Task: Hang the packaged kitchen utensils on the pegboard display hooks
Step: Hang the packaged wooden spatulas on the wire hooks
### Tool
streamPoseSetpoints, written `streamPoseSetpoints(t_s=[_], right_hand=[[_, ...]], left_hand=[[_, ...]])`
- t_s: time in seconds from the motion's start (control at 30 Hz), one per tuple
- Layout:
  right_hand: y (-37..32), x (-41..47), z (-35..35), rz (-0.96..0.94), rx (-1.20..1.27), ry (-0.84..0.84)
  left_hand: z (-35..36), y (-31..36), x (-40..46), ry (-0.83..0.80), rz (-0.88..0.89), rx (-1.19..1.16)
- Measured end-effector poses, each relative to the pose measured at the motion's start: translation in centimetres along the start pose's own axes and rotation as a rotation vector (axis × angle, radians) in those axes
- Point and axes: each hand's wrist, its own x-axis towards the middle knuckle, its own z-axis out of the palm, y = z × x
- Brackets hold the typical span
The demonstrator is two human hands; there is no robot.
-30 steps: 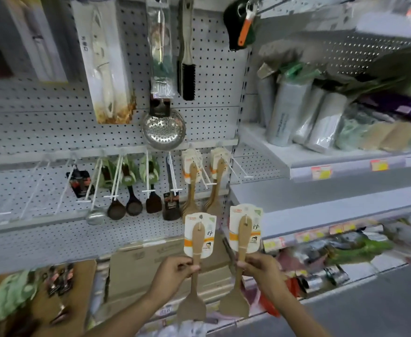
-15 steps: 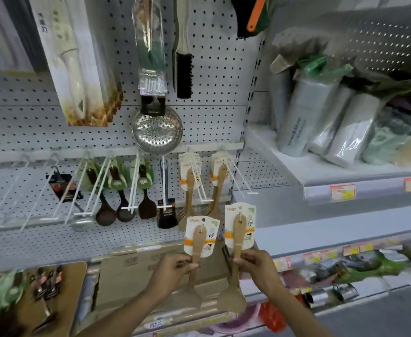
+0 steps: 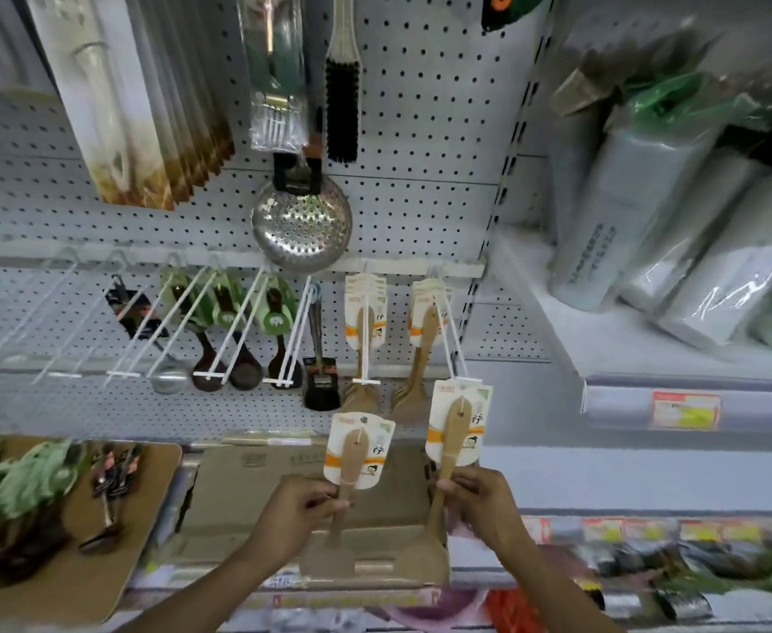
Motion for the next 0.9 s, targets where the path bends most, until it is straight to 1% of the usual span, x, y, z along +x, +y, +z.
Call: streamPoseSetpoints(t_s=[0.17,0.33,0.5,0.63,0.8,0.9], right_hand=[[0.5,1.7,-1.3,0.001,0.054,-0.072],[1.4,2.4,-1.4,-0.02,0.03,-0.111],[1.4,2.9,-1.1,-0.007,0.127,-0.155],[1.2,3.5,-0.8,0.016,0.19,-0.141],[0.9,4.1,-0.3,-0.001,0.182,-0.142],[0.5,4.2,0.1,-0.011,0.196,-0.16]], left_hand=[[1.6,0.3,-0.2,0.062,-0.03,0.018],[2.9,0.6,-0.6,0.105,-0.05,-0.004],[3.5,0.9,-0.5,0.109,-0.059,-0.005],[3.4,1.1,-0.5,0.119,-0.07,-0.03],[3.2,0.8,-0.5,0.117,-0.077,-0.057],[2.7,0.4,-0.5,0.102,-0.076,-0.03]])
